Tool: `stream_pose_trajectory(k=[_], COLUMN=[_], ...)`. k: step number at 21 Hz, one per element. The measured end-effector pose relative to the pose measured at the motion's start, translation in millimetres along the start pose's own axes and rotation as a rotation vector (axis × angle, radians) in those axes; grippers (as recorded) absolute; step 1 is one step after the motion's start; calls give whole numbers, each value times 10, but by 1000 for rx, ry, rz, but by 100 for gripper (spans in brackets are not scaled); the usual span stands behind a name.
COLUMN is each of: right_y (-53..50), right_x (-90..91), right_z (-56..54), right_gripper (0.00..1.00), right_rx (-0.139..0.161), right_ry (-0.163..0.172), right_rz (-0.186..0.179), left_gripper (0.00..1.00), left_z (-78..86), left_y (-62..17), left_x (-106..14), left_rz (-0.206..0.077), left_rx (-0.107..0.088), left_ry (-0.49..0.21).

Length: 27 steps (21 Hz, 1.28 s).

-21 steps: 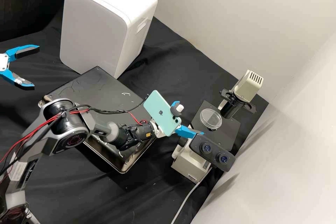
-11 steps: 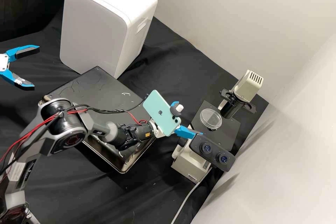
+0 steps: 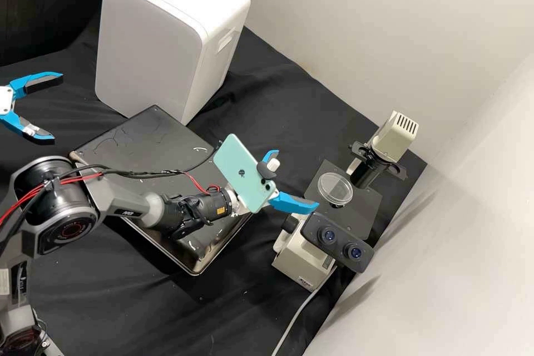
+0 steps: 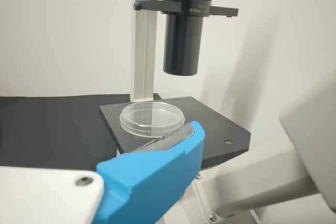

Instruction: Place the petri dish on the bench

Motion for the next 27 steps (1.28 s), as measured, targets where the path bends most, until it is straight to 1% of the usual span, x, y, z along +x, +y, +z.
stream_pose_trajectory(k=[3,4,5,6,7,10,12,13,14,15,18,19,21,23,24,26,27], right_y=[40,33,28,7,7,-18,-17,-20,-4,12,48,71,67,94,102,116,112], right_x=[134,184,240,295,347,510,588,632,675,706,787,810,851,880,890,933,956], right_z=[-44,-45,-33,-20,-11,41,65,76,88,103,151,152,164,161,164,153,156], right_gripper=[100,100,100,100,100,100,100,100,100,100,100,100,100,100,100,100,100], right_rx=[2,-1,-8,-10,-10,-11,-11,-21,-22,-30,-29,-33,-60,-84,-85,-84,-92], right_ry=[19,20,11,4,-7,-58,-80,-86,-95,-103,-128,-131,-131,-133,-136,-131,-131], right_rz=[24,28,32,32,36,28,25,25,30,30,44,55,56,55,52,62,61], left_gripper=[100,100,100,100,100,100,100,100,100,100,100,100,100,100,100,100,100], left_z=[-4,-5,-6,-7,-7,-7,-7,-7,-8,-8,-8,-8,-8,-9,-9,-10,-10], left_y=[-4,-6,-14,-23,-26,-26,-27,-32,-39,-42,-43,-43,-46,-55,-57,-62,-62], left_x=[1,2,5,8,9,9,9,11,13,14,14,14,15,18,18,20,20], left_rz=[-2,-3,-8,-13,-14,-14,-15,-18,-22,-23,-24,-24,-26,-31,-32,-35,-35], left_rx=[-2,-2,-2,-3,-3,-3,-3,-3,-3,-3,-3,-3,-3,-3,-3,-3,-3], left_ry=[4,6,6,6,6,6,6,7,7,7,7,7,7,7,8,8,8])
